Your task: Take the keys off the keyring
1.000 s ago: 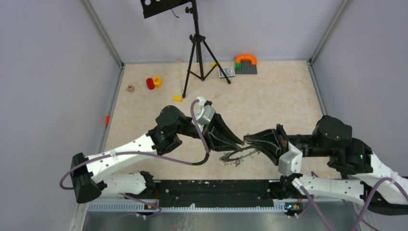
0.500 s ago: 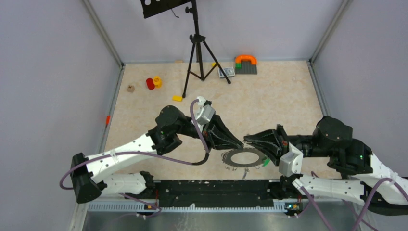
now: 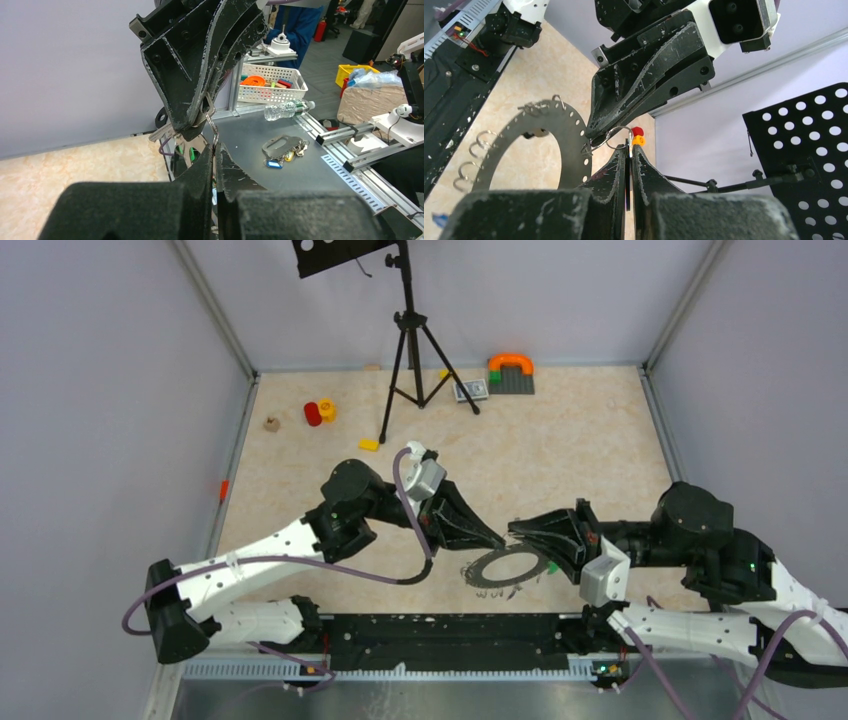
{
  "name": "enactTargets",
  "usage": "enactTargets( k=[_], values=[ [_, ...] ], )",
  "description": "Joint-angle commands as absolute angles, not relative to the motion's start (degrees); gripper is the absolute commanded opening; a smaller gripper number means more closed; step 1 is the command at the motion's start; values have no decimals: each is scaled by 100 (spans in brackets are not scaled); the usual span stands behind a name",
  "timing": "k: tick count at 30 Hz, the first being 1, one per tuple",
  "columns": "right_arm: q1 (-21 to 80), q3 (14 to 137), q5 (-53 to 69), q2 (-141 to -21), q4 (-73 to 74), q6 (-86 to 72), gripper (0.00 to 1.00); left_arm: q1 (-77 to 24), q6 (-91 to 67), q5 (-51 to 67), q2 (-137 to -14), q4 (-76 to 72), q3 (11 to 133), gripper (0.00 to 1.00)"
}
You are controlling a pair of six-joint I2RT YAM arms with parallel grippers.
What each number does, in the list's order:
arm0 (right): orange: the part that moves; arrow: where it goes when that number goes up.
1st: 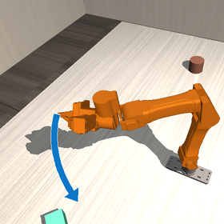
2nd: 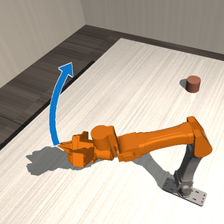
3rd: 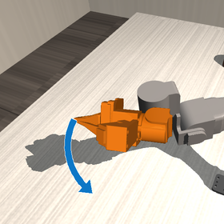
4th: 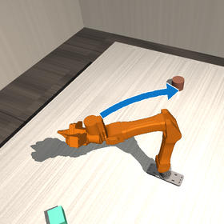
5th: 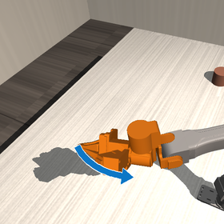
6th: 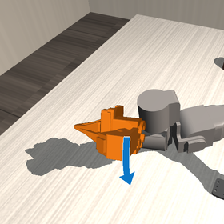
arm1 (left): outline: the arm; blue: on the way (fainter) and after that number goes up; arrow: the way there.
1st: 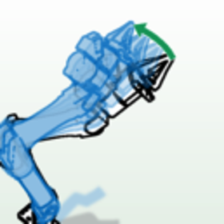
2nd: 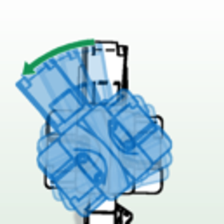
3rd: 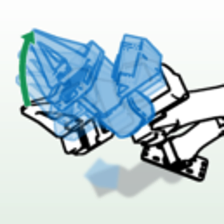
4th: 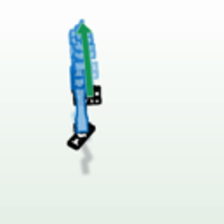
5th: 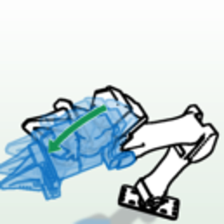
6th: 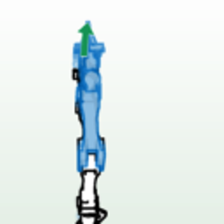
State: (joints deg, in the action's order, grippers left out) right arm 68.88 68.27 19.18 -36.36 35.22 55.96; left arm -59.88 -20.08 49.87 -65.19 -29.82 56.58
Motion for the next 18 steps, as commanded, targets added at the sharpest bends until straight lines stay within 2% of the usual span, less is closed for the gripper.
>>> enactTargets(
  k=[1,9,14,18],
  values=[
    [6929,6986,1740,-3547,3160,5776,0,-5994,-1818,4979,-6294,-2638,5756,0],
    [6929,7129,1472,-3655,3582,6225,0,-5994,-1407,4739,-6204,-1036,6307,0],
    [6926,7224,1357,-3762,3827,6598,0,-5995,-1313,4198,-6362,414,6883,0],
    [6926,7213,1243,-3806,3931,6853,0,-5999,-1363,3905,-6401,676,6975,0]
  ],
)
